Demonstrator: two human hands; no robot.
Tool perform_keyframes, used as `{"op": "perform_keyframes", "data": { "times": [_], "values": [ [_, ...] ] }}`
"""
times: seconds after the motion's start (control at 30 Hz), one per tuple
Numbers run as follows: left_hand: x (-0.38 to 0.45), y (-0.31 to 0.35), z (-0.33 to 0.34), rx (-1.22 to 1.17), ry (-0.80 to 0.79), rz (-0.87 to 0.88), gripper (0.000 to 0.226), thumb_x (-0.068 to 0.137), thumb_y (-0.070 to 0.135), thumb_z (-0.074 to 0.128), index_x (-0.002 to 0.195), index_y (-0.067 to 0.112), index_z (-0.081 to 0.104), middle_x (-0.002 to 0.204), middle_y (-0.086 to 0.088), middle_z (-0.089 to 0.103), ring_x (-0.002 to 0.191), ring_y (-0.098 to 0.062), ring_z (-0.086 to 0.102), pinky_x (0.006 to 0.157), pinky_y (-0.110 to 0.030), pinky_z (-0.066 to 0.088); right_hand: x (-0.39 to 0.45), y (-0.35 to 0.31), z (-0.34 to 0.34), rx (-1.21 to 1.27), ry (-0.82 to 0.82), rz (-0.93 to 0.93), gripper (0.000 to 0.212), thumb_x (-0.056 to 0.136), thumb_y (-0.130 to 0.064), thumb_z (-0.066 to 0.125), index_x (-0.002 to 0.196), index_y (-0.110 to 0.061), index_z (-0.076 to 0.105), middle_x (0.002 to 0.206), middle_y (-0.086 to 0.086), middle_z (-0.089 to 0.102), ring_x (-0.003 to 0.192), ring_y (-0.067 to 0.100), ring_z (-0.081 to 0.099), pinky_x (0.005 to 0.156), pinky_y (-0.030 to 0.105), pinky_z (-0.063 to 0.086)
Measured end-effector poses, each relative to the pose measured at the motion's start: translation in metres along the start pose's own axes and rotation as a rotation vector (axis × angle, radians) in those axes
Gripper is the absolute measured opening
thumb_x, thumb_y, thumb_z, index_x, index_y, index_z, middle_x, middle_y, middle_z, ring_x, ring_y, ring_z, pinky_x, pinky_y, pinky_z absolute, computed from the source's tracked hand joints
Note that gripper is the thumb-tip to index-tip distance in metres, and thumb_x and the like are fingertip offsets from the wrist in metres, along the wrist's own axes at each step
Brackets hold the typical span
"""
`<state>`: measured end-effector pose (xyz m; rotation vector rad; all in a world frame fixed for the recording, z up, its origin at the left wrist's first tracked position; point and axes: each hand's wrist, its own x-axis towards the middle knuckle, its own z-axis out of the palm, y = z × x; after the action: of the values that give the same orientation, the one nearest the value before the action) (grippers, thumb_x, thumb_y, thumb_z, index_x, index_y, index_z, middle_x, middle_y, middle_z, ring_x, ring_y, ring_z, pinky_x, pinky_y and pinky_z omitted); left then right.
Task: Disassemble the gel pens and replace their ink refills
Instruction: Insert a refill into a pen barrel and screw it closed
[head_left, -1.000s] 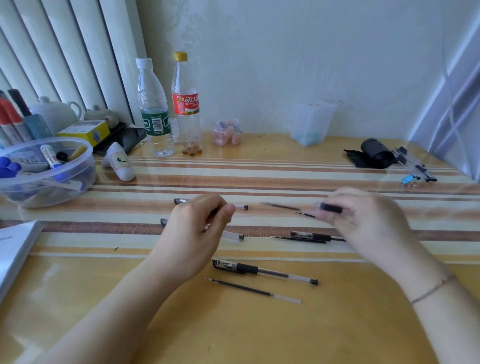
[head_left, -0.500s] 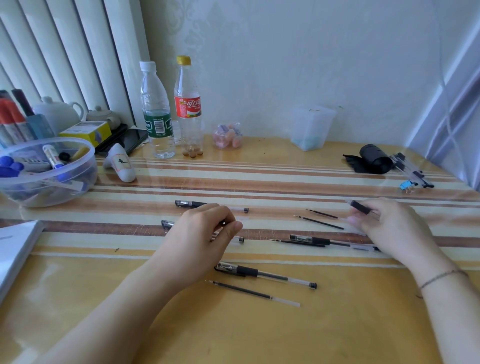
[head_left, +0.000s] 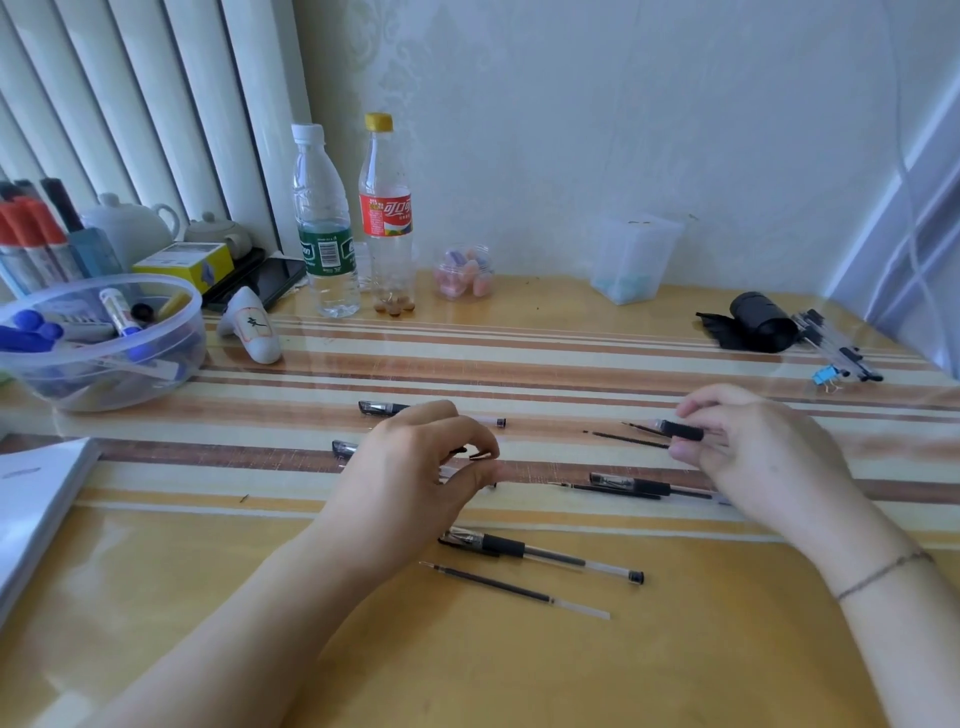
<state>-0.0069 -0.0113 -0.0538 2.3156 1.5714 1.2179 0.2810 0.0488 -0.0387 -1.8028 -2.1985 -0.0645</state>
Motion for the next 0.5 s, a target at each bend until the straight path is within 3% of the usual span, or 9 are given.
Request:
{"op": "perform_keyframes", "data": {
  "times": [0.07,0.2,0.3,0.37,0.43,0.5],
  "values": [
    [0.0,0.003,-0.001,0.012,0.036,0.04,0.011,0.079,0.035,0.075,0.082,0.025,0.071,0.069,0.017,0.05,0.066,-0.002,0.047,0.057,-0.022,0.041,-0.008,-0.021,-0.008,-0.022,0.025,-0.129,0.007,0.083,-0.039,0.07,0.09,-0.04,0.072,0.106,-0.036,0.059,0.061,-0.002,0.054,0.052,0.022,0.043],
    [0.0,0.01,-0.001,0.108,0.004,0.143,0.016,0.08,0.038,0.068,0.086,0.025,0.075,0.067,0.01,0.052,0.068,-0.015,0.05,0.054,-0.03,0.046,-0.022,-0.05,-0.009,0.114,0.037,-0.261,0.025,0.074,-0.009,0.073,0.079,-0.034,0.071,0.095,-0.032,0.066,0.052,0.004,0.056,0.057,0.029,0.052],
    [-0.001,0.01,-0.002,0.148,-0.034,0.159,0.015,0.081,0.039,0.065,0.084,0.028,0.075,0.068,0.011,0.051,0.068,-0.015,0.047,0.051,-0.028,0.042,-0.024,-0.052,-0.006,0.234,0.059,-0.287,0.029,0.07,-0.004,0.072,0.076,-0.032,0.068,0.093,-0.033,0.065,0.052,0.011,0.059,0.055,0.033,0.053],
    [-0.001,0.009,-0.001,0.173,-0.048,0.156,0.013,0.082,0.038,0.064,0.081,0.028,0.073,0.069,0.012,0.052,0.069,-0.014,0.046,0.052,-0.028,0.041,-0.025,-0.053,-0.005,0.287,0.053,-0.327,0.022,0.074,-0.013,0.075,0.077,-0.033,0.067,0.093,-0.033,0.064,0.065,0.015,0.066,0.06,0.034,0.054],
    [-0.001,0.007,-0.001,0.199,-0.051,0.141,0.013,0.083,0.037,0.062,0.08,0.027,0.07,0.07,0.013,0.052,0.069,-0.015,0.046,0.055,-0.028,0.042,-0.026,-0.051,-0.007,0.355,0.018,-0.324,0.009,0.076,-0.043,0.072,0.079,-0.037,0.066,0.092,-0.036,0.063,0.073,0.001,0.065,0.066,0.025,0.054],
    [0.0,0.004,-0.003,0.213,-0.021,0.111,0.012,0.083,0.035,0.062,0.079,0.026,0.069,0.069,0.013,0.052,0.068,-0.014,0.045,0.056,-0.028,0.042,-0.023,-0.045,-0.011,0.402,0.021,-0.271,0.032,0.073,-0.07,0.056,0.085,-0.042,0.063,0.091,-0.04,0.061,0.067,-0.007,0.059,0.058,0.011,0.045]
  ]
}}
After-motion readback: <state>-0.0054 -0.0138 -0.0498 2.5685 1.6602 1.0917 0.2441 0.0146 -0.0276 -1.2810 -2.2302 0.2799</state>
